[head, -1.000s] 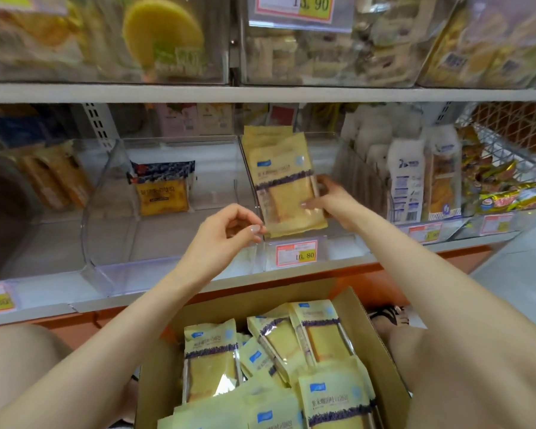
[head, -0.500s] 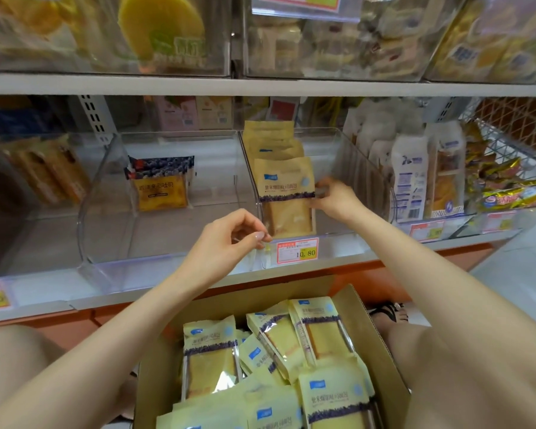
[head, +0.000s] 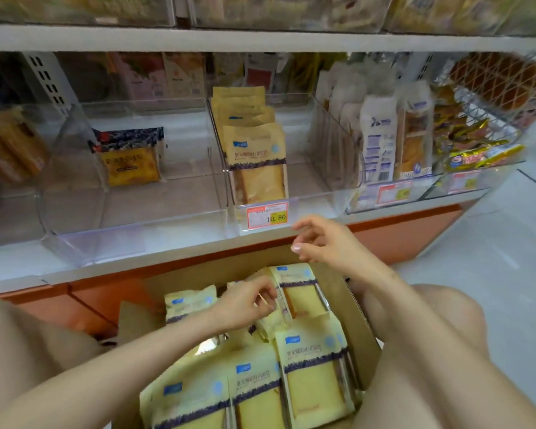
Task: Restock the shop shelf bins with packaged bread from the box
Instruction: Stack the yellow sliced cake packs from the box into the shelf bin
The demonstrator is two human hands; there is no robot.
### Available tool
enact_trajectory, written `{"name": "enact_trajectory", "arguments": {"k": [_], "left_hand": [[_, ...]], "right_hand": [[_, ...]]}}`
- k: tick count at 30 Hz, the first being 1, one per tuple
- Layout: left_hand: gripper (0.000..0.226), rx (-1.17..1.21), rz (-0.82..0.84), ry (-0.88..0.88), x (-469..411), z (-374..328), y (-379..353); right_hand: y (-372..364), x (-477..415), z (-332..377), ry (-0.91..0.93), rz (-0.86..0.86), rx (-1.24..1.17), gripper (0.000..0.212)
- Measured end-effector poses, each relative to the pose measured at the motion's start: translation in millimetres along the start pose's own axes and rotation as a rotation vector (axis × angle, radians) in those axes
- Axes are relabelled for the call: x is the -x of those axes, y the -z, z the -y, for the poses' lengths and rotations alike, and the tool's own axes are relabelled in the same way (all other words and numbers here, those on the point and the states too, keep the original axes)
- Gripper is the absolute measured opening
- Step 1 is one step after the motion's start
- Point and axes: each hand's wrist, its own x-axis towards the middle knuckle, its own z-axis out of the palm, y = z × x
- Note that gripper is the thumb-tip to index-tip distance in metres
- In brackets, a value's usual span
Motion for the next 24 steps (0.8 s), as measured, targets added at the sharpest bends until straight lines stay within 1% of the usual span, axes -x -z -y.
{"name": "enact_trajectory", "arguments": {"k": [2,4,5,7,9,10,11,13,16,18,21,24], "left_hand": [[0.03,-0.097,0.126,0.077,-6,11,-31],[0.045,-0.163,0.203,0.143,-9,19,-55],[0.045,-0.162,0.208,0.171,-11,21,-63],[0.035,-0.146,0.191,0.192,-14,24,-72],[0.022,-0.157,0.178,0.159,-17,26,-75],[0.019,-0.155,0.177,0.137,-18,27,-76],[0.022,-0.133,0.174,0.114,-18,26,-75],[0.028,-0.059,0.145,0.081,-17,21,-67],[0.021,0.152,0.099,0.069,-13,8,-42],[0.02,0.245,0.036,0.053,-8,-2,-18],[0.02,0.306,-0.066,-0.007,4,-18,20],[0.013,0.465,-0.167,-0.013,16,-35,50]], "right_hand": [[-3,3,-11,-0.012,0.055,0.122,0.026],[-3,5,-18,-0.002,0.11,0.206,0.026],[-2,5,-20,-0.002,0.126,0.229,0.026],[2,4,-25,-0.018,0.132,0.251,0.027],[8,2,-28,-0.037,0.117,0.263,0.027],[12,1,-29,-0.044,0.107,0.267,0.028],[14,1,-29,-0.049,0.1,0.265,0.028],[17,1,-31,-0.059,0.108,0.253,0.03],[16,2,-35,-0.066,0.16,0.252,0.034],[16,4,-37,-0.069,0.193,0.219,0.04],[19,8,-37,-0.08,0.201,0.097,0.049],[24,11,-35,-0.054,0.193,-0.022,0.054]]}}
